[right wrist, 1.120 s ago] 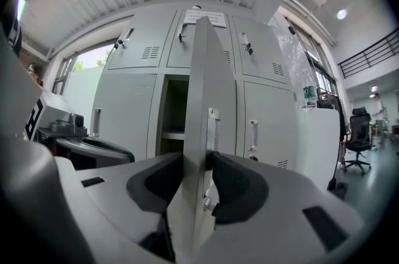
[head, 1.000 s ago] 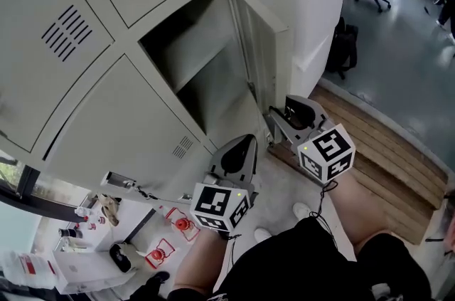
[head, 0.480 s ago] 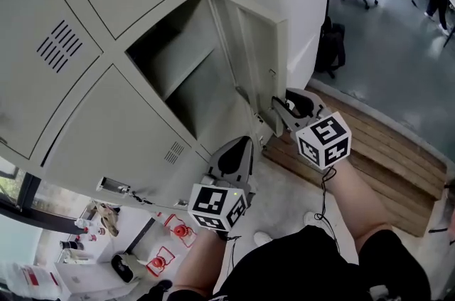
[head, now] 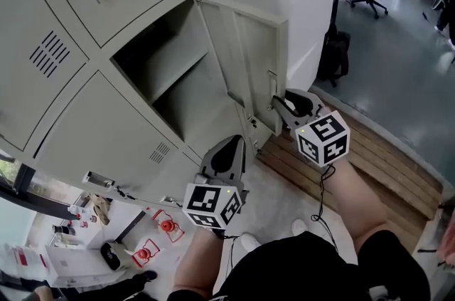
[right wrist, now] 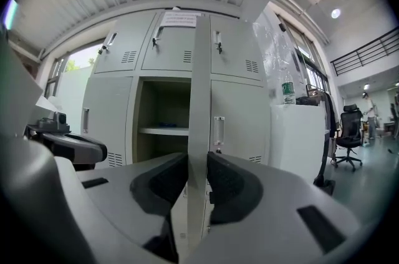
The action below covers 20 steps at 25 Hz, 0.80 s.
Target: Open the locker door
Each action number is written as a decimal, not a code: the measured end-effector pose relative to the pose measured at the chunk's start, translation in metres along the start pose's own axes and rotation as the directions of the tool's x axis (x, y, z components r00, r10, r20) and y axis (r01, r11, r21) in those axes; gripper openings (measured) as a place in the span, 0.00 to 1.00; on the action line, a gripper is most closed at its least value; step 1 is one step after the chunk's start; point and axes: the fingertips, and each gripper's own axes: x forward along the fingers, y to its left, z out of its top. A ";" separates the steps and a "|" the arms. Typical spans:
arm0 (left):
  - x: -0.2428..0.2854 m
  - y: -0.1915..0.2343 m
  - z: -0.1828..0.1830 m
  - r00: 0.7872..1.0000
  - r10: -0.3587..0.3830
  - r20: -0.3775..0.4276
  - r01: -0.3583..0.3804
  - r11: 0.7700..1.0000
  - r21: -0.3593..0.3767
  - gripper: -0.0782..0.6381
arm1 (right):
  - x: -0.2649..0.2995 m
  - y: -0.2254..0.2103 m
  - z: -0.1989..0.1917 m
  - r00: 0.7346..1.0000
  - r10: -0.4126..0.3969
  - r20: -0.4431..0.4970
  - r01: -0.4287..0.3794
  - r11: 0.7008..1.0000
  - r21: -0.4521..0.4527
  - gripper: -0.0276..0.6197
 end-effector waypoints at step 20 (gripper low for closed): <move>0.029 -0.027 -0.001 0.986 0.164 0.018 -0.165 0.986 0.015 0.13 | 0.004 -0.051 -0.003 0.993 0.121 0.011 -0.121 0.993 0.001 0.26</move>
